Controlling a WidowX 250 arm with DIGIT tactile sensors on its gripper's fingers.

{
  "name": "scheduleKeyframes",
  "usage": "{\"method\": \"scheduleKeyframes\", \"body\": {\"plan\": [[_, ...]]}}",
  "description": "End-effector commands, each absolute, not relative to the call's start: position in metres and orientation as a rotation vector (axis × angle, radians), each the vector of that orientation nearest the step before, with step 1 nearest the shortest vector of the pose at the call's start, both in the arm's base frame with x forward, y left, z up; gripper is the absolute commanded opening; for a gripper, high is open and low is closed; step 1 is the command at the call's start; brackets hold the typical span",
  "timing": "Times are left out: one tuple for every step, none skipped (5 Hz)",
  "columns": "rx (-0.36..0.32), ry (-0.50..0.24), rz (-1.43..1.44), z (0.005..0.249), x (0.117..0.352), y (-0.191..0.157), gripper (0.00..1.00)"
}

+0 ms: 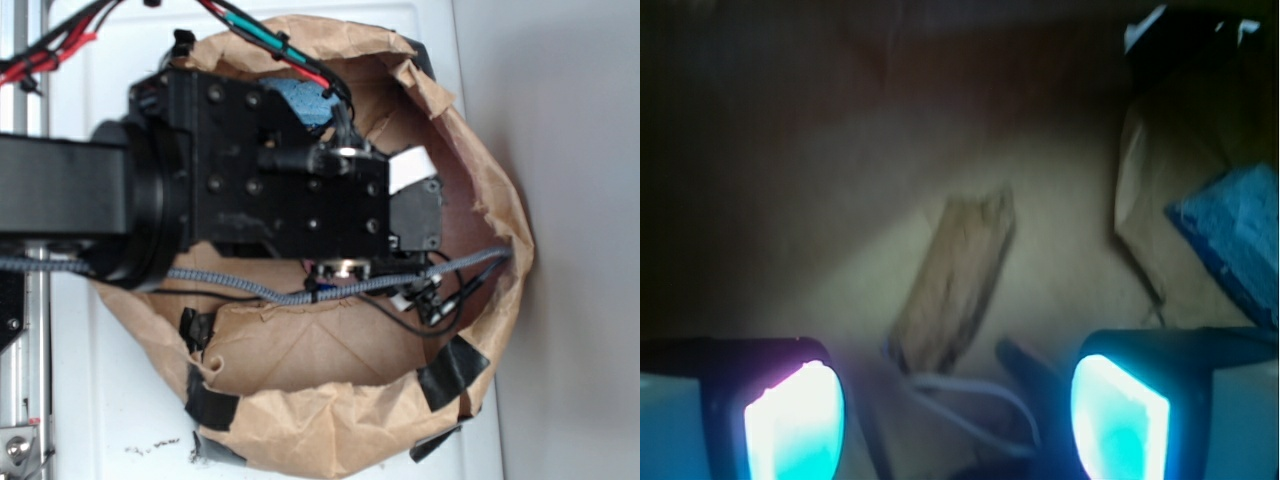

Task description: Grab the wood chip.

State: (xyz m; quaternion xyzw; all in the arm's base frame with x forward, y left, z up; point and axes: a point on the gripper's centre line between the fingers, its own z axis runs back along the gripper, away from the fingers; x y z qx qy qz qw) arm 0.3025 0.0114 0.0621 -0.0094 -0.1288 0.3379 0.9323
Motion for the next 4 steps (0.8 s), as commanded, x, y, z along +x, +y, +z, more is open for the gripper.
{"method": "scheduleKeyframes", "body": {"plan": [[-0.03,-0.389,0.738,0.065,0.319,0.012,1.0],[-0.02,-0.371,0.729,0.052,0.325,0.009,1.0],[-0.025,-0.326,0.72,0.049,0.332,0.011,1.0],[0.008,-0.32,0.711,0.04,0.333,0.008,1.0]]}}
